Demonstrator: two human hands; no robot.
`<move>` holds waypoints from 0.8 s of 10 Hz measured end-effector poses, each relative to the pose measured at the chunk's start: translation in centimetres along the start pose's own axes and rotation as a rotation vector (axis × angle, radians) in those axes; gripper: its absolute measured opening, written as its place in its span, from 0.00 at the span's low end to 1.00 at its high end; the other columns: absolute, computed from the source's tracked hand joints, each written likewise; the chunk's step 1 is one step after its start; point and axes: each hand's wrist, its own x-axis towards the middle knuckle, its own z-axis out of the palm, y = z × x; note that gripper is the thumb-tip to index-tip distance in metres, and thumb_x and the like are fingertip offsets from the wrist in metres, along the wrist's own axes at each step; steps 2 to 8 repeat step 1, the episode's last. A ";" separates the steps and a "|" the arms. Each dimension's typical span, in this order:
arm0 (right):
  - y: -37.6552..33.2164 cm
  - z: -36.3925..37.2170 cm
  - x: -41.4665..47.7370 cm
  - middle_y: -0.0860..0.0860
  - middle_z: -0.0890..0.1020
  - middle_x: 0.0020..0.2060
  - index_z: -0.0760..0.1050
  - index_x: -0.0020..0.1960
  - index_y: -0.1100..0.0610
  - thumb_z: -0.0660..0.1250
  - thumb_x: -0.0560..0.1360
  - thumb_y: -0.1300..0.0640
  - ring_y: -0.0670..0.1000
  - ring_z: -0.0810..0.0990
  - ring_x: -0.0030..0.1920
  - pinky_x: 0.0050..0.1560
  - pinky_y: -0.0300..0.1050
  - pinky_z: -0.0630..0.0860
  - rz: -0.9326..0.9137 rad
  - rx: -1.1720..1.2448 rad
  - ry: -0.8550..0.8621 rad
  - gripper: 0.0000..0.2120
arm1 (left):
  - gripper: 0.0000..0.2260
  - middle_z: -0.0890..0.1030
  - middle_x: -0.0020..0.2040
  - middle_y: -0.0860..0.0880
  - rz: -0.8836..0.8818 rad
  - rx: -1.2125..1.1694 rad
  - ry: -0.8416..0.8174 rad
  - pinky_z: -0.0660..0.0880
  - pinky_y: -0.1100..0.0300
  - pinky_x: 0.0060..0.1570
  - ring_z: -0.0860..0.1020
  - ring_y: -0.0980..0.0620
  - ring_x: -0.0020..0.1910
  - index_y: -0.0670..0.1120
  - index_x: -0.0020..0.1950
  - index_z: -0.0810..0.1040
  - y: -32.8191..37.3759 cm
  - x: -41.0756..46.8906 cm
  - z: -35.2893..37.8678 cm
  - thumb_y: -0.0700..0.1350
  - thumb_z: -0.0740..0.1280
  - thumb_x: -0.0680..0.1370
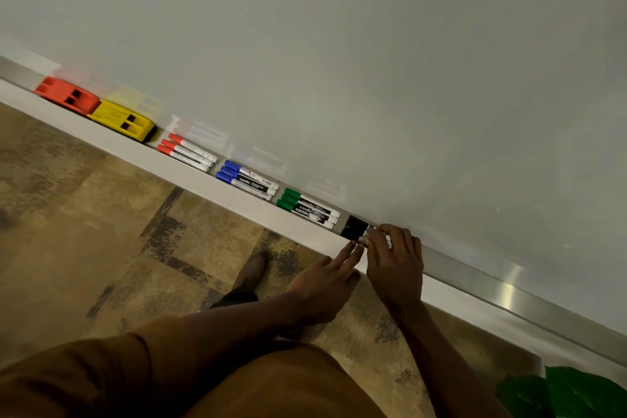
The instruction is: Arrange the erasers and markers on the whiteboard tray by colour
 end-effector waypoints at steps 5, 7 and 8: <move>-0.5 -0.1 0.4 0.56 0.83 0.52 0.82 0.55 0.59 0.65 0.83 0.56 0.58 0.80 0.52 0.51 0.53 0.73 0.033 0.050 0.038 0.10 | 0.21 0.53 0.85 0.33 -0.086 -0.036 -0.064 0.73 0.37 0.73 0.51 0.34 0.85 0.39 0.72 0.72 -1.0 -0.3 -1.8 0.50 0.64 0.84; -0.5 -0.1 0.4 0.56 0.83 0.52 0.82 0.55 0.59 0.65 0.83 0.56 0.58 0.80 0.52 0.51 0.53 0.73 0.033 0.050 0.038 0.10 | 0.21 0.53 0.85 0.33 -0.086 -0.036 -0.064 0.73 0.37 0.73 0.51 0.34 0.85 0.39 0.72 0.72 -1.0 -0.3 -1.8 0.50 0.64 0.84; -0.5 -0.1 0.4 0.56 0.83 0.52 0.82 0.55 0.59 0.65 0.83 0.56 0.58 0.80 0.52 0.51 0.53 0.73 0.033 0.050 0.038 0.10 | 0.21 0.53 0.85 0.33 -0.086 -0.036 -0.064 0.73 0.37 0.73 0.51 0.34 0.85 0.39 0.72 0.72 -1.0 -0.3 -1.8 0.50 0.64 0.84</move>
